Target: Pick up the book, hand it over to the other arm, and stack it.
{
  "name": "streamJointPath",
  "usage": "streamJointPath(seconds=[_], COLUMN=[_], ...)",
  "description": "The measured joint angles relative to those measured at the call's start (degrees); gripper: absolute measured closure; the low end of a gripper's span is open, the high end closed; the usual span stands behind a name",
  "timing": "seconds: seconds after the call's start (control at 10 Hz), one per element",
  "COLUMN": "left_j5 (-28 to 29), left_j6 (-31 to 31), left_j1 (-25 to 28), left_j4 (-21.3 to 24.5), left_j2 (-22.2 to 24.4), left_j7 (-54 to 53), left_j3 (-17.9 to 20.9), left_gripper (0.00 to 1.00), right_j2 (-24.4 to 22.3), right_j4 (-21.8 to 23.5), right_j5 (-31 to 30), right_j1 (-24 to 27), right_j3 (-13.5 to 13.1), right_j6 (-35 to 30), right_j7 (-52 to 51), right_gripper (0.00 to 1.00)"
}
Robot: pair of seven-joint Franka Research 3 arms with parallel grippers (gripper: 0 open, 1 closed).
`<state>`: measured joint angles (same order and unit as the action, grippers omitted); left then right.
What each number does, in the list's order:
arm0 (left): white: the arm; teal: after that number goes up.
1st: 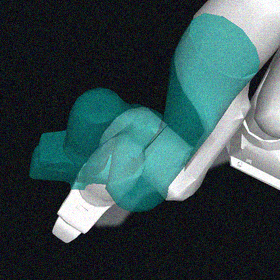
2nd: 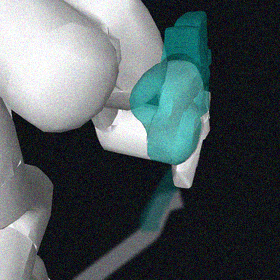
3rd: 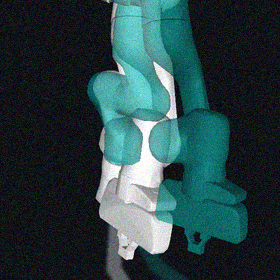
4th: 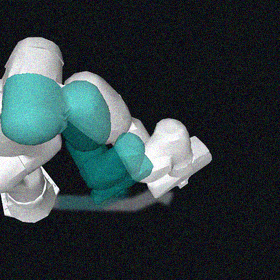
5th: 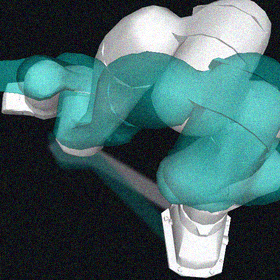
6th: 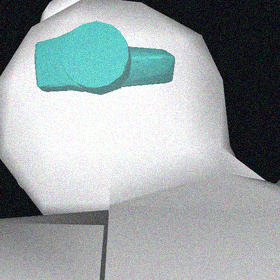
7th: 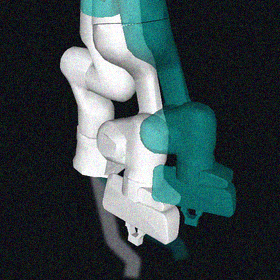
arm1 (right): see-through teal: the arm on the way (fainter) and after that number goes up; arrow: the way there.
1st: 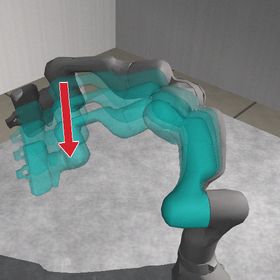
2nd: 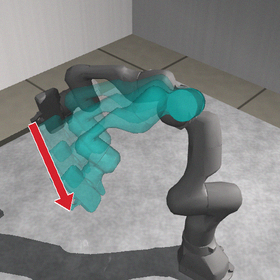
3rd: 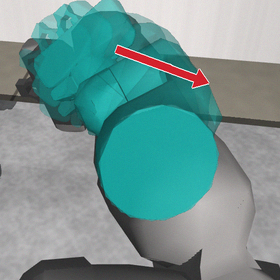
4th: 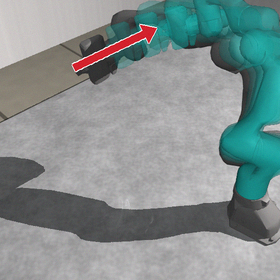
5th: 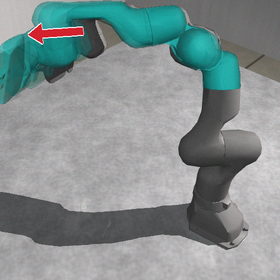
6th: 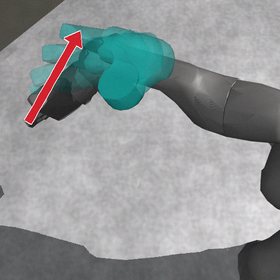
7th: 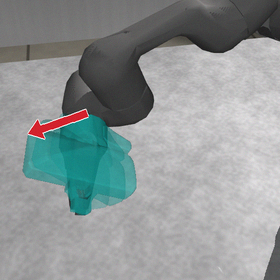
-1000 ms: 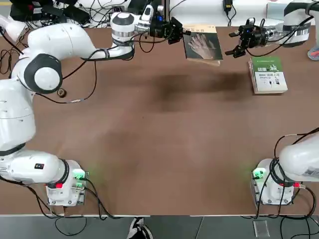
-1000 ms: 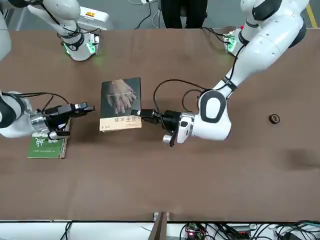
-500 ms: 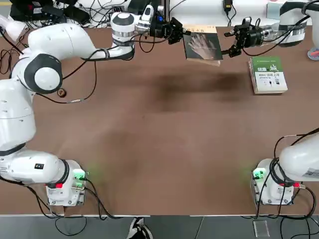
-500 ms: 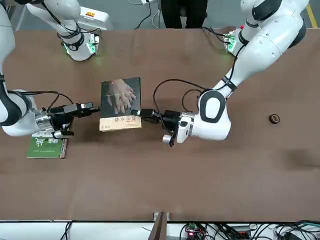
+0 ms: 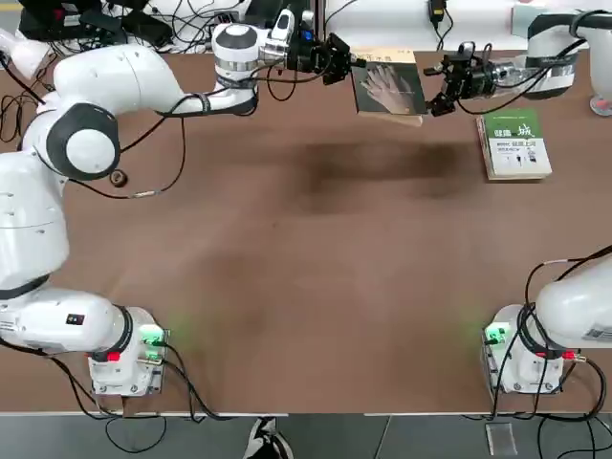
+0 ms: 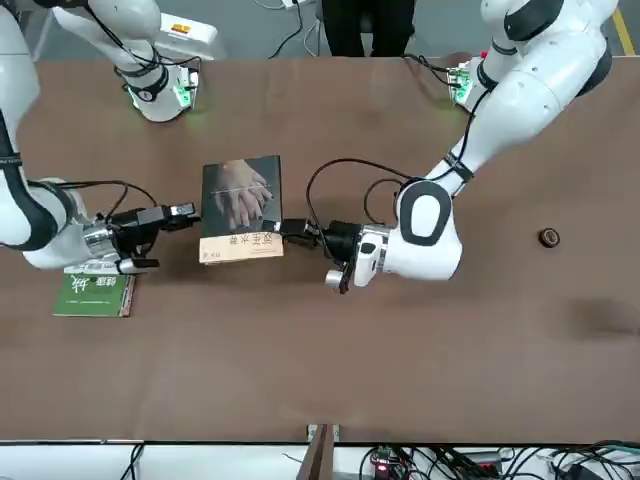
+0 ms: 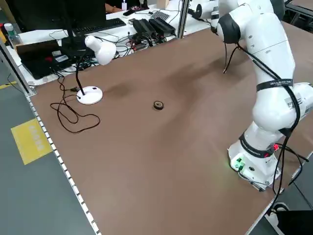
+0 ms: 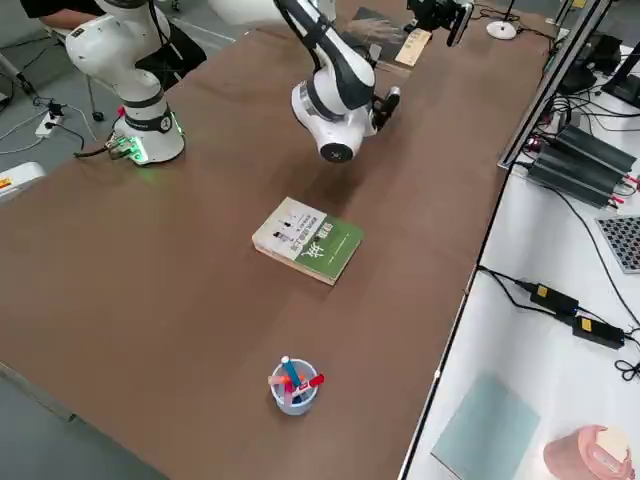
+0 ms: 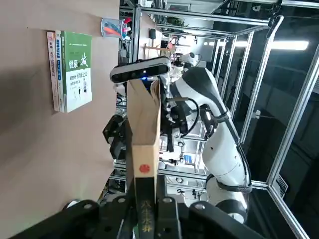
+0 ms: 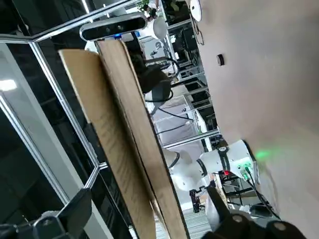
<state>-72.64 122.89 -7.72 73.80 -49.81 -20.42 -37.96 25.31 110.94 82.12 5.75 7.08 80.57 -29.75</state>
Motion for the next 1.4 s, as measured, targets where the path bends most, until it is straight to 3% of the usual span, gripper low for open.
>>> streamJointPath(seconds=[0.3, 0.9, 1.1, 1.4], left_j5=[0.0, 0.0, 0.0, 0.0], left_j6=[0.0, 0.2, 0.3, 0.4], left_j1=[0.0, 0.0, 0.0, 0.0], left_j4=[0.0, 0.0, 0.0, 0.0], left_j2=[0.0, 0.0, 0.0, 0.0], left_j7=[0.0, 0.0, 0.0, 0.0], left_j3=[0.0, 0.0, 0.0, 0.0], left_gripper=[0.99, 0.99, 0.99, 0.99], right_j2=[-0.4, -1.4, -1.6, -1.8], right_j4=[1.1, 1.4, 1.4, 1.6], right_j5=[2.2, 2.3, 2.3, 2.3], right_j1=[-0.3, -1.0, -1.2, -1.2], right_j3=[2.1, 3.2, 4.1, 4.4], right_j6=[1.4, 3.7, 4.8, 4.9], right_j7=[-0.2, -0.2, -0.2, -0.2], right_gripper=[0.0, 0.0, 0.06, 0.39])
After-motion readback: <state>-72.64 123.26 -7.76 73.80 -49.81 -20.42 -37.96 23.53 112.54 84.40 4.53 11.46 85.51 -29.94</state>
